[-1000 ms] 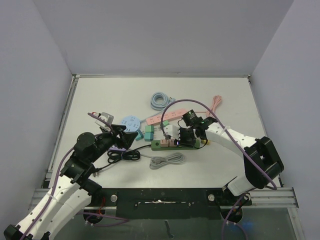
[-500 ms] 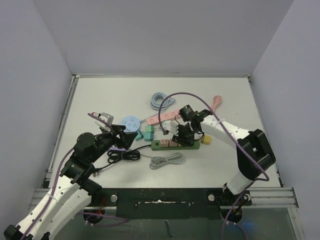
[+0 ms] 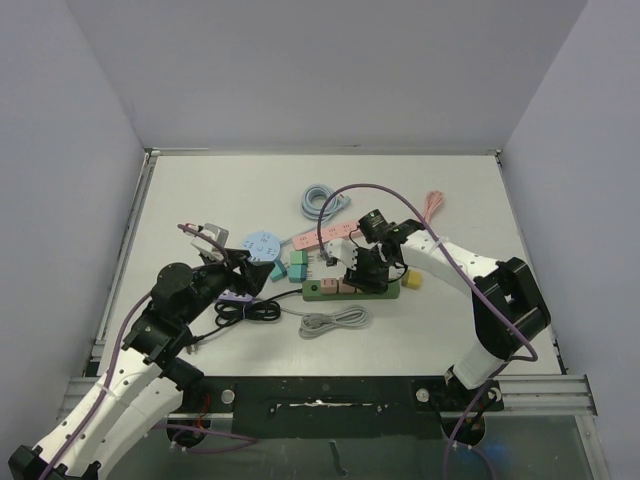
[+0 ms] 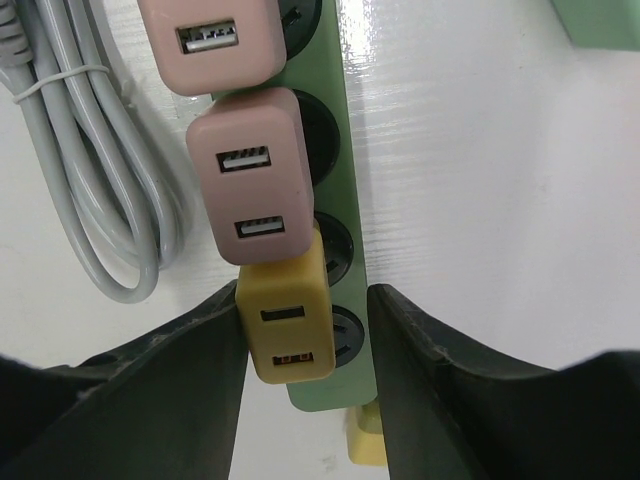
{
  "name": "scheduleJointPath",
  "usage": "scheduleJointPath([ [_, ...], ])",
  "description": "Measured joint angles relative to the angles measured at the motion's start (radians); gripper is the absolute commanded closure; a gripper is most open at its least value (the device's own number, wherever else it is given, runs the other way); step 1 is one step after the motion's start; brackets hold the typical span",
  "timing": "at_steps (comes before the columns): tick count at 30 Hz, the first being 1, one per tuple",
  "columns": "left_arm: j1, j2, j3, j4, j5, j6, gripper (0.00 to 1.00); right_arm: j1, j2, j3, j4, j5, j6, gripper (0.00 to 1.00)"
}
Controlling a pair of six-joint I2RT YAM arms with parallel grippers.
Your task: Insert the plug
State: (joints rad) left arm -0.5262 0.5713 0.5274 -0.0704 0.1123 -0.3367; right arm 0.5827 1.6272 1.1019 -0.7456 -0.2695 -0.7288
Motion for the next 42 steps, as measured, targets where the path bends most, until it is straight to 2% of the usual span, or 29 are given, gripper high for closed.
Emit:
scheduleJointPath([
  [3,0.0,0.008,0.0,-0.003,-0.005,0.0,0.31,0.002,0.0,0.0,-0.002,-0.001,0.003,0.51],
  [5,0.0,0.008,0.0,-0.005,-0.008,0.0,0.31,0.002,0.0,0.0,-0.002,-0.01,0.003,0.56],
  [7,0.0,0.008,0.0,-0.005,-0.009,0.0,0.31,0.002,0.0,0.0,-0.001,-0.023,0.001,0.69],
  [8,0.0,0.008,0.0,-0.005,-0.01,0.0,0.31,0.002,0.0,0.0,-0.003,-0.03,0.0,0.82],
  [10,0.0,0.008,0.0,-0.005,-0.011,0.0,0.31,0.003,-0.002,0.0,-0.007,-0.04,-0.014,0.99],
  [11,0.0,0.008,0.0,-0.005,-0.011,0.0,0.31,0.006,-0.003,-0.001,-0.01,-0.043,-0.018,1.0],
  [27,0.0,0.003,0.0,-0.024,-0.034,0.007,0.31,0.073,0.055,0.011,-0.026,0.079,-0.012,1.0],
  [36,0.004,0.003,0.0,-0.024,-0.045,0.007,0.31,0.09,0.055,-0.024,0.019,0.105,-0.009,1.0],
  [37,0.004,0.004,0.0,-0.024,-0.045,0.007,0.31,0.09,0.055,-0.026,0.022,0.105,-0.005,0.96],
  [40,0.004,0.008,0.0,-0.025,-0.045,0.007,0.31,0.09,0.04,-0.032,0.034,0.105,0.009,0.69],
  [42,0.004,0.011,0.0,-0.025,-0.046,0.007,0.3,0.089,0.013,-0.042,0.05,0.102,0.014,0.58],
])
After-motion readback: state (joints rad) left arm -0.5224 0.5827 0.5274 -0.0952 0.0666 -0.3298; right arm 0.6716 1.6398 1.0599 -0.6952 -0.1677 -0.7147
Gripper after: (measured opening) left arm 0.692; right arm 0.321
